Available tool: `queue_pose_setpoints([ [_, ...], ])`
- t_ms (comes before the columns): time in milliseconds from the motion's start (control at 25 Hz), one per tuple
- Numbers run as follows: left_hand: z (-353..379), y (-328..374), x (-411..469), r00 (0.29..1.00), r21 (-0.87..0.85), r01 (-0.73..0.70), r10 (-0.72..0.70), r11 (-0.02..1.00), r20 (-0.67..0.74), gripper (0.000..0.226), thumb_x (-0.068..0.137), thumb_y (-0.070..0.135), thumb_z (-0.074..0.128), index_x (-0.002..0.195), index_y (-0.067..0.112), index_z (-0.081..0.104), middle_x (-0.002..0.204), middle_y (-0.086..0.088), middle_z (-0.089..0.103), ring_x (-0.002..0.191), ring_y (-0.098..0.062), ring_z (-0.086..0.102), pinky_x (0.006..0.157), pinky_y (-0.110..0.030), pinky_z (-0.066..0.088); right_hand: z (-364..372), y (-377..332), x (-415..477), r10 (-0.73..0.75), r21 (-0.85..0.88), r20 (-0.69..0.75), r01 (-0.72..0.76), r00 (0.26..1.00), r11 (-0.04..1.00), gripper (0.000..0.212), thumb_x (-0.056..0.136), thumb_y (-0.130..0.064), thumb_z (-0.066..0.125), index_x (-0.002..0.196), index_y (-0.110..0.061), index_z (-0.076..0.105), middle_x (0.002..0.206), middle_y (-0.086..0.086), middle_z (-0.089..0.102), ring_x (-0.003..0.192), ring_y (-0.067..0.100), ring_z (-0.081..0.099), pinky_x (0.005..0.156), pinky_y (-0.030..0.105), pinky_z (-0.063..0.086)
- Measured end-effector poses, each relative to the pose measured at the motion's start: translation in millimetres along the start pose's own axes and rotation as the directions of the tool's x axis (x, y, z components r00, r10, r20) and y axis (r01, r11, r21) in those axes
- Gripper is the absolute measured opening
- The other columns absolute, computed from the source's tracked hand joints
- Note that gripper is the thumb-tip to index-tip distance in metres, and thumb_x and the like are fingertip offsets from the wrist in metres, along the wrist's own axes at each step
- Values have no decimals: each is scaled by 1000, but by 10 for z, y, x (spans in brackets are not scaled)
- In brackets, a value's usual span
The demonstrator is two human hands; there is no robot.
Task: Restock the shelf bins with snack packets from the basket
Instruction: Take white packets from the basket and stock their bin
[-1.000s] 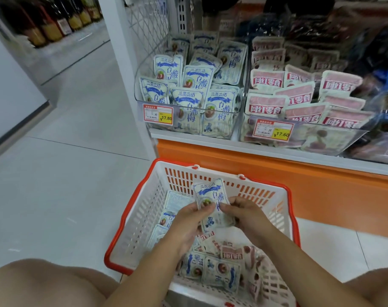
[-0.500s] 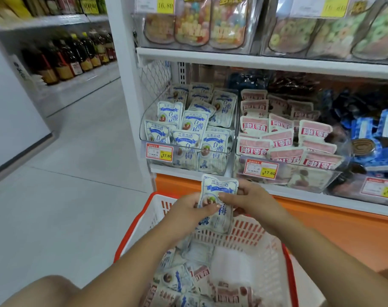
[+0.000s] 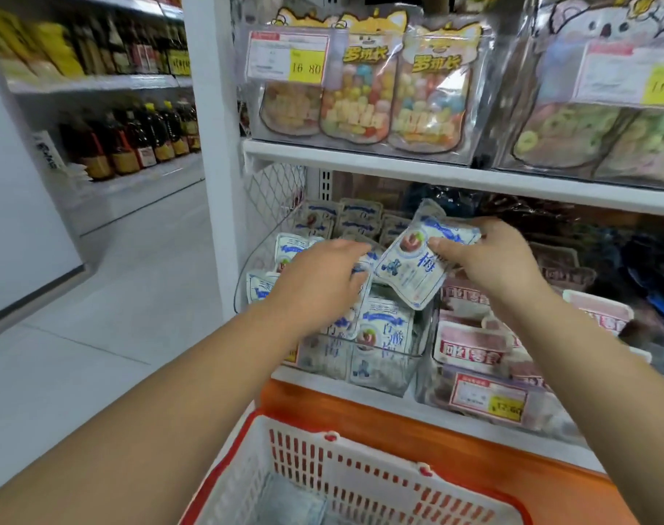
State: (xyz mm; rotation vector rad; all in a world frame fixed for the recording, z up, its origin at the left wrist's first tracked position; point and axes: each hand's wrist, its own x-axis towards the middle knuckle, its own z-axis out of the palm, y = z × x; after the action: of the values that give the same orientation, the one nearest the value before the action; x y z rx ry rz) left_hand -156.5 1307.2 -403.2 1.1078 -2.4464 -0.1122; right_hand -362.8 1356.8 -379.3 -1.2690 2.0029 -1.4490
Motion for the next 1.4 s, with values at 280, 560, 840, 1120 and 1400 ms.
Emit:
queue_pose_setpoints([
  [280,357,-323,994,943,249,-49,-37,967,330,48,96,24,45,142,31,41,144,-7,45,127,-31,44,104,-44,40,284,-254,668,38,-429,223,63,974,901,55,77,-30,81,125,-13,61,123,5,59,94,14,51,74,20,36],
  [560,261,-635,1045,957,344,-17,-84,939,277,54,96,31,47,145,43,30,152,-7,28,142,-33,17,114,-52,19,212,-185,936,76,-398,295,50,952,916,43,71,-31,84,108,-21,66,114,0,61,100,18,55,83,29,43],
  [840,265,-661,906,955,130,30,-67,991,291,31,87,60,55,111,40,59,133,5,47,133,-28,26,111,-49,19,235,-196,1019,15,-382,252,85,968,920,47,76,-26,81,118,-16,63,109,1,55,101,19,48,84,28,35],
  [1120,227,-724,876,961,110,28,-57,994,270,16,87,51,62,90,36,58,131,9,44,131,-27,25,106,-46,23,235,-170,1014,-7,-346,217,84,976,935,47,75,-29,81,117,-19,64,115,2,58,102,19,48,82,27,34],
  [1400,281,-696,868,963,146,61,-97,987,253,15,87,50,62,91,37,57,134,9,47,133,-27,24,106,-46,23,612,-16,743,21,-878,344,314,939,361,44,82,-55,67,121,-36,61,130,5,48,131,33,29,105,46,35],
])
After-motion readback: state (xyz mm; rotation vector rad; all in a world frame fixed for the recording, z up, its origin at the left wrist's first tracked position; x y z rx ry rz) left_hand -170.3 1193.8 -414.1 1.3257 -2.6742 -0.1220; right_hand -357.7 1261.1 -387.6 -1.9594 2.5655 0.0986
